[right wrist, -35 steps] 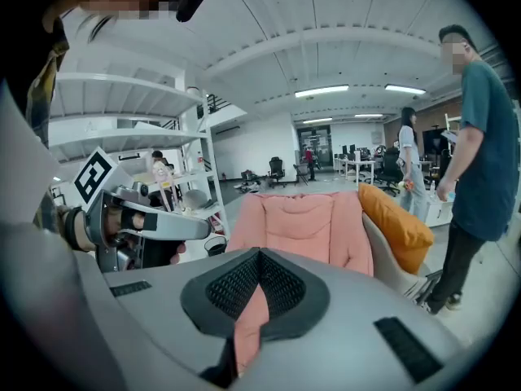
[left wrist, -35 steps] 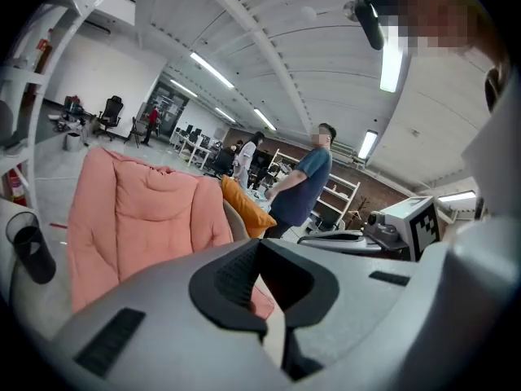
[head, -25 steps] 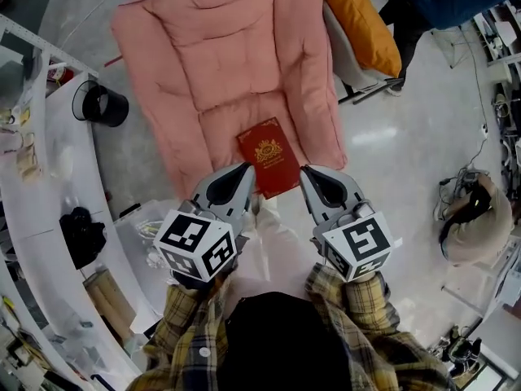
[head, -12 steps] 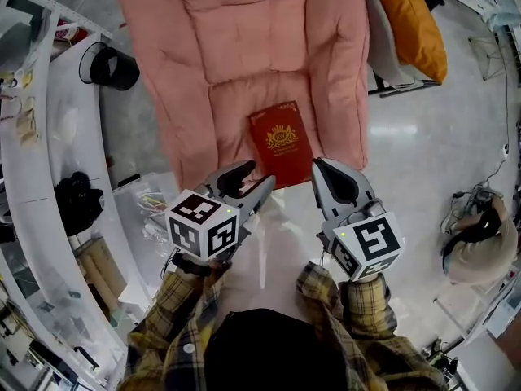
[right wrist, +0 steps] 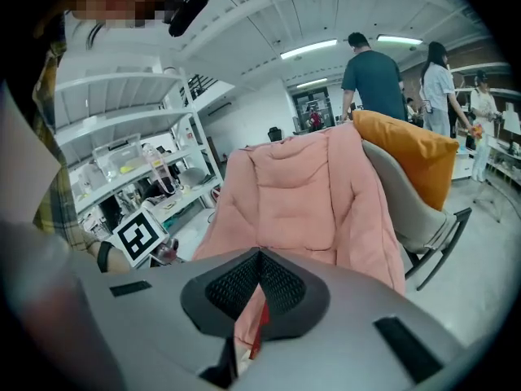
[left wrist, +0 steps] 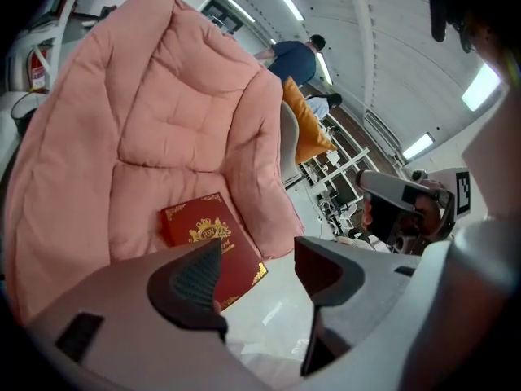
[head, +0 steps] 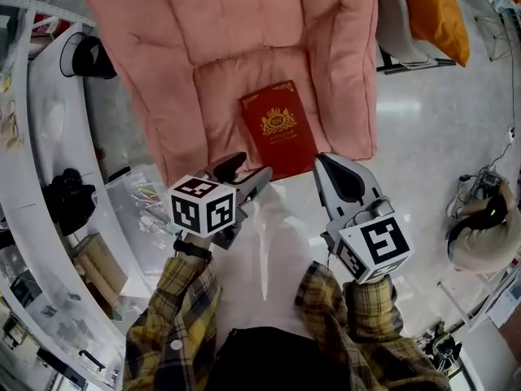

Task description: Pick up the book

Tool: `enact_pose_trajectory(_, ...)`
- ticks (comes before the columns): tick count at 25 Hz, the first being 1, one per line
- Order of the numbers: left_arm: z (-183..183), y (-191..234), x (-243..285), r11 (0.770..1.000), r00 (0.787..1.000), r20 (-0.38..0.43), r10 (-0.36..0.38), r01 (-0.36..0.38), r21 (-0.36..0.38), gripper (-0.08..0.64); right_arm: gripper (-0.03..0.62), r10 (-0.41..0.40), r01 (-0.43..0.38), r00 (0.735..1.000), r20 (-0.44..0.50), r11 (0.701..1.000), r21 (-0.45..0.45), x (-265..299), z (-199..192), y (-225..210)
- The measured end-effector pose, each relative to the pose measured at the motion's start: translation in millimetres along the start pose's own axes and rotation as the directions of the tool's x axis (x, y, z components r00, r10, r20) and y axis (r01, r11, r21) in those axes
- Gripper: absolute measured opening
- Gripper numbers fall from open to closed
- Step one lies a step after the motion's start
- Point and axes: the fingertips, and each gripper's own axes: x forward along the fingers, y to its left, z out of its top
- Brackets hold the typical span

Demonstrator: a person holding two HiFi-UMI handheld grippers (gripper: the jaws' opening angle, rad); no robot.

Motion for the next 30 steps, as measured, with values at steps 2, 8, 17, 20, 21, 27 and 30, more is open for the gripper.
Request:
enact_pose_trajectory(2, -11.9, 11.4, 11.3, 1.0, 1.0, -0.027, -0.008, 0.007, -0.028, 0.275, 0.014, -0.007, 0.007, 1.0, -0.009, 1.0, 0.005, 3.5, -7.6, -6.1)
enact_pose_trajectory(8, -54.0, 43.9, 47.5, 0.993, 0.993, -0.109, -0.041, 0.028, -0.114, 0.275, 0.014, -0.018, 0.019, 0.999, -0.034, 0.999, 0.032, 15.4, -34.3, -17.2)
enact_pose_trajectory(17, -113.3, 79.4, 92.7, 0.969, 0.972, -0.22, -0.085, 0.029, -0.243, 0.276, 0.014, -0.006, 0.011, 0.996, -0.084, 0.998, 0.065, 30.6, -71.1, -21.9)
enact_pose_trajectory(20, -125.9, 83.8, 105.0, 0.961, 0.966, -0.234, -0.108, 0.041, -0.273, 0.276, 0.014, -0.002, 0.009, 0.996, -0.09, 0.997, 0.073, 34.2, -77.2, -23.4)
enact_pose_trajectory(21, -130.3, 85.4, 108.7, 0.959, 0.963, -0.241, -0.116, 0.046, -0.28, 0.276, 0.014, 0.0, 0.007, 0.996, -0.09, 0.997, 0.076, 35.5, -78.7, -23.4)
enact_pose_trajectory(27, -158.4, 95.0, 125.5, 0.936, 0.936, -0.289, -0.199, 0.094, -0.34, 0.305, 0.014, 0.017, -0.007, 0.995, -0.099, 0.995, 0.098, 42.0, -86.8, -20.5)
enact_pose_trajectory(30, -170.8, 95.0, 132.3, 0.917, 0.916, -0.305, -0.26, 0.136, -0.374, 0.327, 0.014, 0.029, -0.018, 0.993, -0.111, 0.994, 0.103, 45.0, -93.6, -18.5)
